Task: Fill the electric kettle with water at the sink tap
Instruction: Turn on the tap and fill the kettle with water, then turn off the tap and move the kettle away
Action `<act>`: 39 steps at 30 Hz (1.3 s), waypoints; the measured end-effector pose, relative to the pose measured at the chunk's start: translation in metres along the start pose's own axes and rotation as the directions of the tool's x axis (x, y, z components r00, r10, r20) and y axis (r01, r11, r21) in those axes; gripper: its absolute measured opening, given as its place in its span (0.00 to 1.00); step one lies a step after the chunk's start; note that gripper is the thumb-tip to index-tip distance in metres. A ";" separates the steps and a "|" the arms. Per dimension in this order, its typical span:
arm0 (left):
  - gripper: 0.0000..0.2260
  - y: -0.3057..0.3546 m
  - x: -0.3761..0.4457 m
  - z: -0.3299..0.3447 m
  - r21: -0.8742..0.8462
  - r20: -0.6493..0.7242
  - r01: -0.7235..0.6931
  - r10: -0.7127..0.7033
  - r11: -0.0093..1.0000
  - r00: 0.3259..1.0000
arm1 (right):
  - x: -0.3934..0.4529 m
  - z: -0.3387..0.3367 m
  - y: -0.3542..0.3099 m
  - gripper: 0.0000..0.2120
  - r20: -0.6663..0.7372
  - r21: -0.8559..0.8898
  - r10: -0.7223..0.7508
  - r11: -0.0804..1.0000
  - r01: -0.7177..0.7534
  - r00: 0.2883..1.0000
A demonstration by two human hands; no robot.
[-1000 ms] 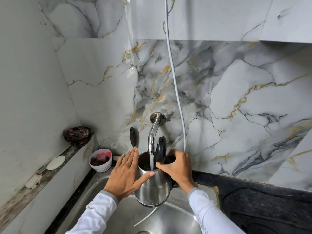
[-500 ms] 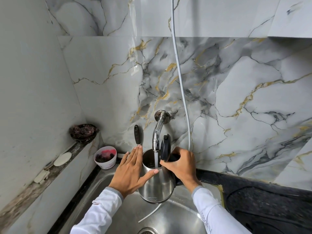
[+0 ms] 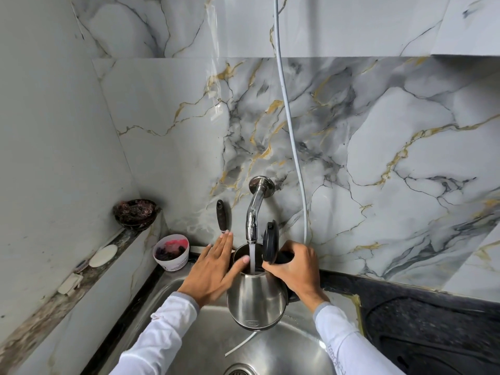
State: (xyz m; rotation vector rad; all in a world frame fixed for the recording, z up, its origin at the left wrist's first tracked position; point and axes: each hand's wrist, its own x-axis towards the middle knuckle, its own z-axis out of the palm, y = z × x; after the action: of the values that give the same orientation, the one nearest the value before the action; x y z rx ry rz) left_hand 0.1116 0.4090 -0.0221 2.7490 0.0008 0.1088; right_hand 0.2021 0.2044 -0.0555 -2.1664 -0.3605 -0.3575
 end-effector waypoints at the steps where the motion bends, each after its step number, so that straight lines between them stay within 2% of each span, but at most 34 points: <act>1: 0.34 0.000 0.006 -0.006 -0.095 0.013 0.003 -0.001 0.995 1.000 | 0.000 0.000 0.001 0.24 0.002 -0.002 0.006 1.000 -0.006 1.000; 3: 0.28 0.002 0.019 -0.020 -0.292 0.058 0.025 -0.008 0.956 0.998 | -0.001 0.000 0.003 0.24 0.008 -0.002 0.009 1.000 -0.009 1.000; 7: 0.17 0.012 0.041 -0.037 -0.633 0.147 0.051 0.054 0.772 0.988 | -0.001 -0.001 0.003 0.24 0.016 0.007 0.014 1.000 -0.014 1.000; 10: 0.11 0.013 0.049 -0.039 -0.686 0.153 0.036 0.096 0.726 0.984 | 0.000 -0.001 0.003 0.24 0.005 0.016 0.010 1.000 -0.010 1.000; 14: 0.11 0.010 0.056 -0.039 -0.672 0.099 0.012 0.073 0.740 0.992 | 0.002 -0.002 0.003 0.25 0.003 0.029 0.014 0.999 -0.014 1.000; 17: 0.10 0.009 0.062 -0.038 -0.606 0.076 -0.023 0.087 0.795 0.993 | 0.003 -0.002 0.004 0.24 -0.002 0.027 0.023 0.999 -0.023 1.000; 19: 0.12 0.012 0.063 -0.036 -0.515 0.001 -0.039 0.046 0.856 0.999 | 0.002 -0.001 0.005 0.24 -0.003 0.021 0.029 0.999 -0.029 1.000; 22: 0.16 0.022 0.063 -0.026 -0.220 -0.184 -0.045 0.004 0.974 0.983 | 0.002 -0.001 0.003 0.24 -0.014 0.008 0.028 1.000 -0.028 1.000; 24: 0.19 0.030 0.060 -0.021 -0.054 -0.272 0.004 -0.019 0.999 0.962 | 0.001 -0.001 0.002 0.24 -0.022 -0.002 0.031 1.000 -0.031 0.999; 28: 0.21 0.034 0.037 -0.015 0.018 -0.340 0.025 -0.018 1.000 0.940 | -0.004 -0.010 0.002 0.25 -0.035 -0.027 0.013 1.000 -0.014 0.999; 30: 0.30 0.037 0.016 -0.012 0.021 -0.302 0.034 -0.026 0.999 0.953 | -0.007 -0.021 0.003 0.25 -0.051 -0.045 0.006 0.999 -0.008 0.999; 33: 0.44 0.044 -0.014 0.001 0.133 -0.134 0.013 0.005 0.991 0.991 | -0.012 -0.042 0.004 0.26 -0.064 -0.050 0.001 0.999 -0.005 0.998; 36: 0.48 0.067 -0.037 0.015 0.233 -0.052 -0.044 0.058 0.971 0.997 | -0.024 -0.074 0.007 0.27 -0.101 -0.054 -0.018 0.998 0.012 0.995; 39: 0.48 0.094 -0.046 0.023 0.315 -0.071 -0.082 0.110 0.945 0.991 | -0.035 -0.109 0.014 0.27 -0.128 -0.073 -0.025 0.997 0.015 0.991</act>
State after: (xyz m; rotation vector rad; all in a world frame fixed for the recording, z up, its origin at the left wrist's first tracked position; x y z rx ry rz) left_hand 0.0659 0.3122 -0.0112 3.0580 -0.1013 0.2793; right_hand 0.1617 0.1028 -0.0174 -2.1982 -0.3008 -0.5263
